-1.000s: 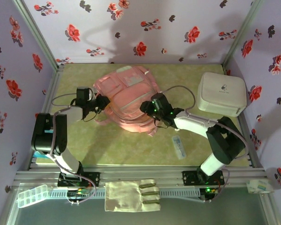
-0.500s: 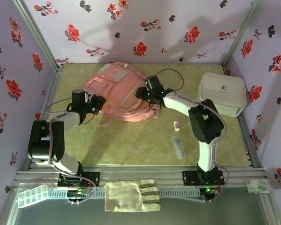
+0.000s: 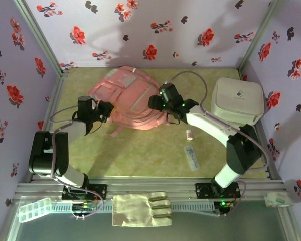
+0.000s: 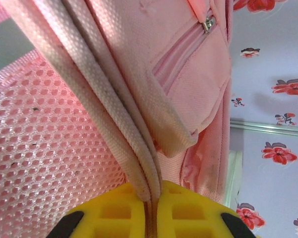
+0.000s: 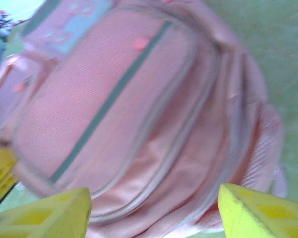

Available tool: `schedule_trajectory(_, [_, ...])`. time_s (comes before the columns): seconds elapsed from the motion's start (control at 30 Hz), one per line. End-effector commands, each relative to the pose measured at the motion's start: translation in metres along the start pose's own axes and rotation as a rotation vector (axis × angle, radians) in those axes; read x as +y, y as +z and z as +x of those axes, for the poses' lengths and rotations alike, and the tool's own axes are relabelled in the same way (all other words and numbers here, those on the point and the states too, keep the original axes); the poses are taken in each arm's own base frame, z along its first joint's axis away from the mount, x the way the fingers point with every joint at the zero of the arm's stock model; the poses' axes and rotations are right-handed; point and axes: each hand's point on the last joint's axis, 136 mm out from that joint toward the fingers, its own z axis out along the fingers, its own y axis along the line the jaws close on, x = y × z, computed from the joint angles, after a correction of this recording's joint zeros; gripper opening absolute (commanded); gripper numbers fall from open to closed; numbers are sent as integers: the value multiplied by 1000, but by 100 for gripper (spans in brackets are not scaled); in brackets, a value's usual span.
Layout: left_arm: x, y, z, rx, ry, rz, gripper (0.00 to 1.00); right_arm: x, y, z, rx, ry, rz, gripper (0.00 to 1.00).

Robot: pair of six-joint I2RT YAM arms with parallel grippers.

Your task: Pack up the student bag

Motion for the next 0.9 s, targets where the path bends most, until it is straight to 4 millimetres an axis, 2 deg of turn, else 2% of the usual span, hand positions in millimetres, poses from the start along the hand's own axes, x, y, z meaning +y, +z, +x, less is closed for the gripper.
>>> schedule_trajectory(0.0, [-35, -6, 21, 56, 35, 89, 2, 17, -1, 33, 24, -24, -1, 66])
schedule_trajectory(0.13, [-47, -2, 33, 60, 49, 98, 3, 60, 9, 63, 32, -4, -104, 59])
schedule_trajectory(0.23, [-55, 4, 41, 71, 50, 114, 4, 84, 22, 81, 52, -5, -149, 53])
schedule_trajectory(0.33, [-59, 8, 46, 78, 47, 122, 3, 101, 36, 90, 68, -7, -168, 46])
schedule_trajectory(0.47, [-59, 13, 48, 84, 39, 124, 3, 105, 51, 90, 39, 31, -170, 39])
schedule_trajectory(0.7, [-62, 14, 50, 91, 34, 132, 3, 107, 73, 93, 41, 17, -140, 35])
schedule_trajectory(0.87, [-62, 15, 51, 98, 30, 138, 3, 104, 79, 91, 20, 33, -112, 32])
